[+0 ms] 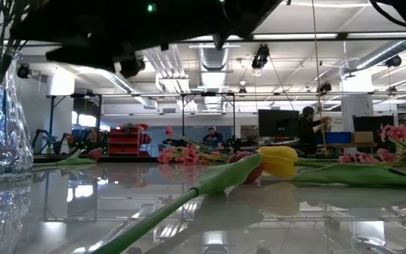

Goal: Sort flowers into vase by color
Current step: Move the transparent vase to the middle left of the table

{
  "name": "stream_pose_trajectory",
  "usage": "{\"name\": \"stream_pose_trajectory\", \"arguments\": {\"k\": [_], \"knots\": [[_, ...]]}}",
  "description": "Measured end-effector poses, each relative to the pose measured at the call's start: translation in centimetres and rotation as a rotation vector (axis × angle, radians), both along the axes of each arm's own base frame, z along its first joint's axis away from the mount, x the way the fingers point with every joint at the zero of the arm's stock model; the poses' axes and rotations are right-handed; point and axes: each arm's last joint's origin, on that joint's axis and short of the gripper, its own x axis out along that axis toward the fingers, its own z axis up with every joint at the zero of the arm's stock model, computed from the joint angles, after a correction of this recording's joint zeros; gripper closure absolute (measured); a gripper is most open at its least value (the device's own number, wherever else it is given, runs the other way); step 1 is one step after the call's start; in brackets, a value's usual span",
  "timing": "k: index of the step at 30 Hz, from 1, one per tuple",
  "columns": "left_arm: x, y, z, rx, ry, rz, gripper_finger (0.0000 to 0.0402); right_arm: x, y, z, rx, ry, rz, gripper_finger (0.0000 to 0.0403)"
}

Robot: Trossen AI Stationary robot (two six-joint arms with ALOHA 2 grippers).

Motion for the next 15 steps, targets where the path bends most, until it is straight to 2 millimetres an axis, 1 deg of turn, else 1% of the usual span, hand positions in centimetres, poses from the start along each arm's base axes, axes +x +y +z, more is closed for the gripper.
{"name": "stream_pose_trajectory", "arguments": {"k": [3, 6, 10, 12, 15], "knots": [[-0.5, 0.3, 1.3, 0.041, -0.086, 0.010, 0.0219, 0.4, 0.1, -1.9, -0.004, 0.010, 0.001, 0.0111], [-1.1, 0.8, 2.4, 0.081, -0.162, 0.078, 0.0219, 1.0, 0.3, -3.6, -0.002, -0.003, -0.003, 0.0109], [-1.5, 1.2, 2.9, 0.119, -0.202, 0.172, 0.0219, 2.4, 0.4, -4.9, -0.021, -0.032, -0.041, 0.0112], [-1.7, 1.4, 3.0, 0.120, -0.210, 0.190, 0.0219, 3.0, 0.5, -5.6, -0.033, -0.029, -0.047, 0.0112], [-1.9, 1.5, 2.9, 0.115, -0.211, 0.195, 0.0219, 3.9, 0.7, -6.0, -0.028, -0.028, -0.079, 0.0106]]}}
